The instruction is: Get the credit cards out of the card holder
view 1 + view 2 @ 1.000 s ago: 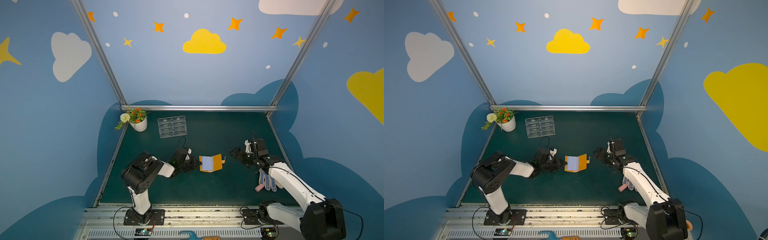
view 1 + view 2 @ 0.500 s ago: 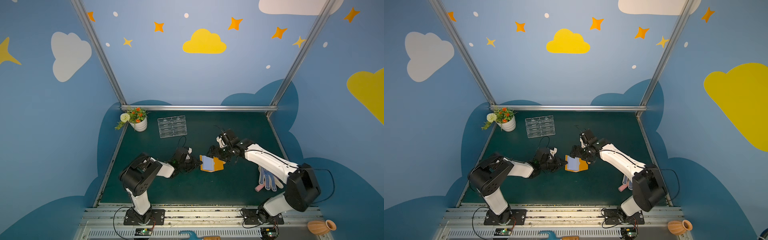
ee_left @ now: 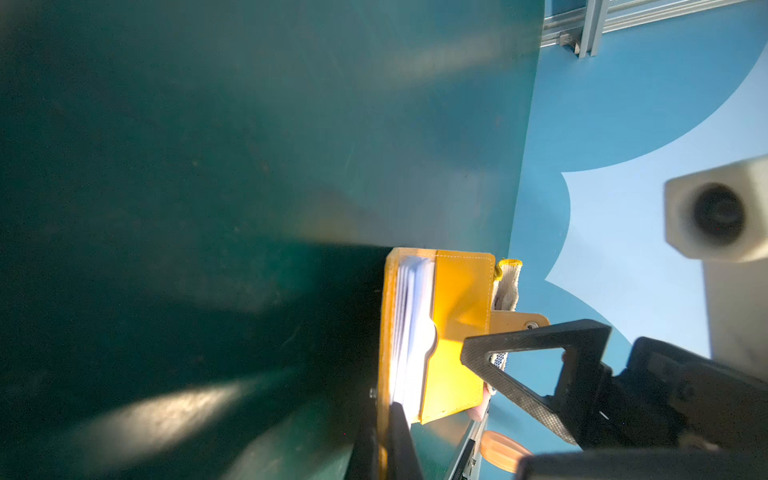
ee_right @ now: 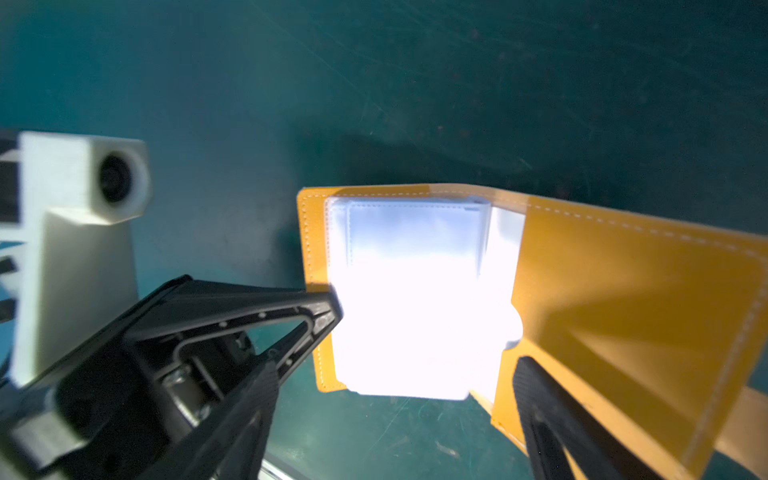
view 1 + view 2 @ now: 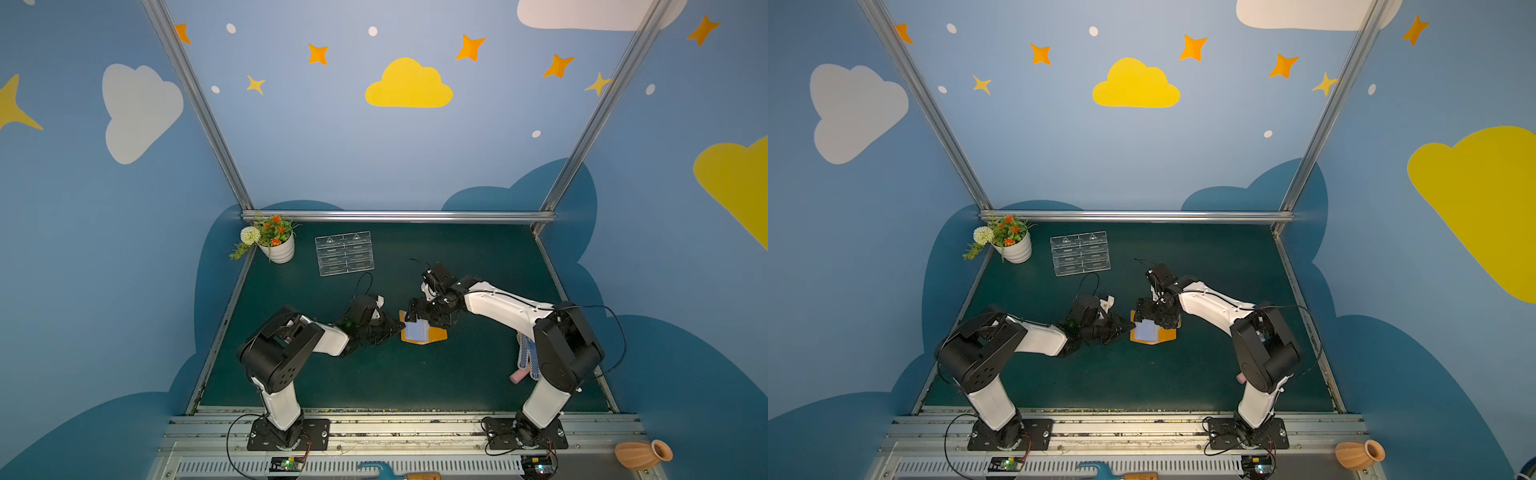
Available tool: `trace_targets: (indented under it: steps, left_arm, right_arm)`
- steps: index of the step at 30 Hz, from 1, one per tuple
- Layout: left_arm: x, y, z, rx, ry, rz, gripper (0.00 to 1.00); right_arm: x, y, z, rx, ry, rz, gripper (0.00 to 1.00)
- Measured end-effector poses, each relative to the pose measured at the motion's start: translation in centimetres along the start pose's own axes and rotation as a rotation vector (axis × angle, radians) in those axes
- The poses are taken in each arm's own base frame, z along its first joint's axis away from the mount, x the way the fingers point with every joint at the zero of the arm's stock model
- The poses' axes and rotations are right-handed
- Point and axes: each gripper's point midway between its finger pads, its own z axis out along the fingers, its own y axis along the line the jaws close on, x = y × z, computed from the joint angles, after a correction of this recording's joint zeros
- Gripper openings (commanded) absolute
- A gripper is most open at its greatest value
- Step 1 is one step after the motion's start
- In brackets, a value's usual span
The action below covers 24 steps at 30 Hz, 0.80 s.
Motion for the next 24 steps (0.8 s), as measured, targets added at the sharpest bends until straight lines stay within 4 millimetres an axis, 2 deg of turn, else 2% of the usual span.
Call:
trace_targets:
  steps: [7,24]
  left_arm:
    - [0.0,0.0,0.0,0.001,0.000,0.001,0.04]
    - [0.1,0.1,-0.1,0.000,-0.002,0.001,0.04]
  right_arm:
    - [0.2,-1.0,1.4,0.052,0.031,0.005,0.86]
    - [0.1,-2.0,2.7,0.121,0.048,-0.014,0.83]
